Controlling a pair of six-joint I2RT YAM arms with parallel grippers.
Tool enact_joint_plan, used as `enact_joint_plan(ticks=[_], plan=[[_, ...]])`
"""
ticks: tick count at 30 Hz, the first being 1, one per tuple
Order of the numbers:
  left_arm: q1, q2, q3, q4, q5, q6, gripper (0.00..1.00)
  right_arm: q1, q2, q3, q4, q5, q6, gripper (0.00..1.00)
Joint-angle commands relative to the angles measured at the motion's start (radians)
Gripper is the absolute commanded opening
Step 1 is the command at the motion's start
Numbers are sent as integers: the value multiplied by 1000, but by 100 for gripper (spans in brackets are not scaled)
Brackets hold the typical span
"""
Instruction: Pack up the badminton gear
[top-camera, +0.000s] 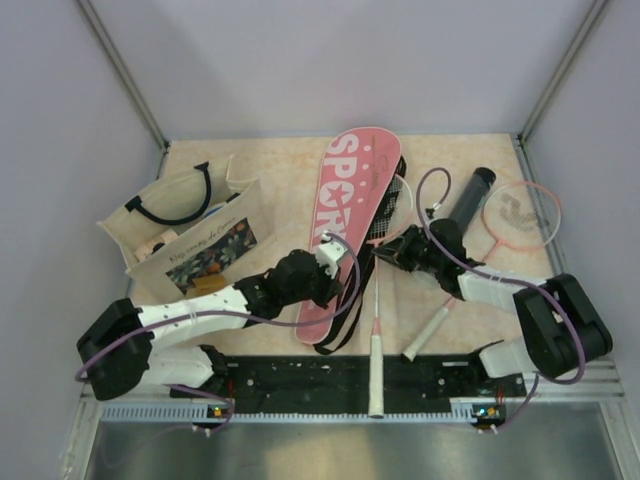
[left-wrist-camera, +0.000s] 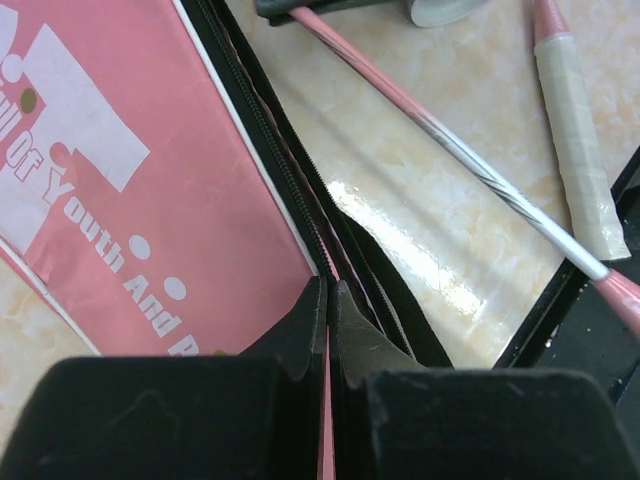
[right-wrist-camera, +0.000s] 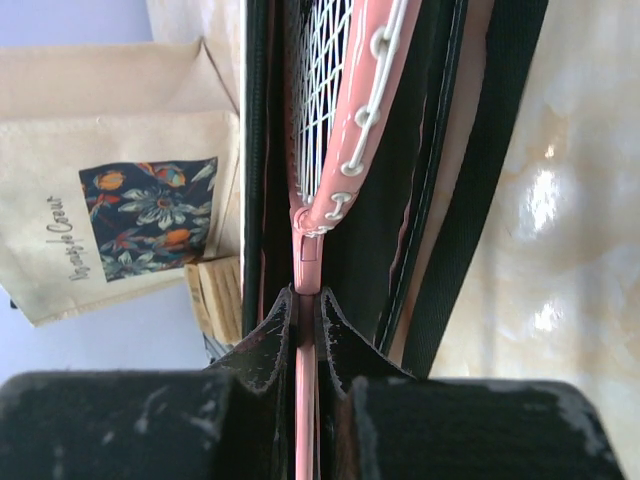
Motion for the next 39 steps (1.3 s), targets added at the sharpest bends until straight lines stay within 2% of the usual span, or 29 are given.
enact_joint_plan(ticks=[1, 6, 11, 20, 29, 39], plan=[[2, -17, -3, 91, 59, -27, 0, 24, 73, 96, 87, 18, -16, 0], [2, -11, -15, 104, 98, -57, 0, 27, 168, 147, 132, 56, -19, 0], [2, -56, -78, 213, 161, -138, 0, 29, 255, 213, 129, 140, -53, 0], [0, -152, -222, 345, 142, -283, 0, 41, 461, 325, 227, 211, -9, 0], [0, -196, -276, 307, 88, -318, 0, 46, 528, 436, 206, 265, 4, 0], [-3, -259, -322, 330, 74, -421, 0, 47, 556, 462, 259, 383, 57, 0]])
